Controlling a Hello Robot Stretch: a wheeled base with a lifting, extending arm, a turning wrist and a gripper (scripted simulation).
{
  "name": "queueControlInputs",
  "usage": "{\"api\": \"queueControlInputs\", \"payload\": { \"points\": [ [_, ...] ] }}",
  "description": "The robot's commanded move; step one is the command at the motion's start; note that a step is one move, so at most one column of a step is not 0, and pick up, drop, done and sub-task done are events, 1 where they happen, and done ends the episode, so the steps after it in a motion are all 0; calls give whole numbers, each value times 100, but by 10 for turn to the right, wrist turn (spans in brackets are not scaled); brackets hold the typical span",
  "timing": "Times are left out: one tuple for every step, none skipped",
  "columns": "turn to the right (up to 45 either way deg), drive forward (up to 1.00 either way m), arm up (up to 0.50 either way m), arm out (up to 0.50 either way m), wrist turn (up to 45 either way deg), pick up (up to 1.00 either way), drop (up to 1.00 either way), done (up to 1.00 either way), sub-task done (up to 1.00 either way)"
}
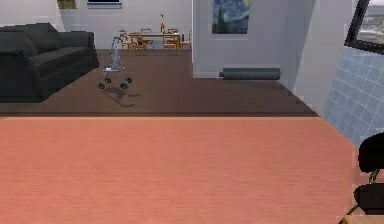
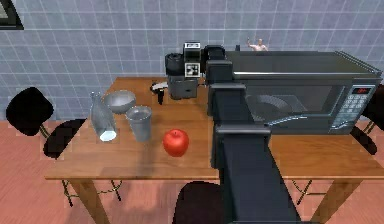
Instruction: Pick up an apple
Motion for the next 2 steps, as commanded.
{"api": "queueControlInputs", "payload": {
  "points": [
    [0,0,-28,0,0,0,0,0,0],
    [0,0,0,0,0,100,0,0,0]
  ]
}}
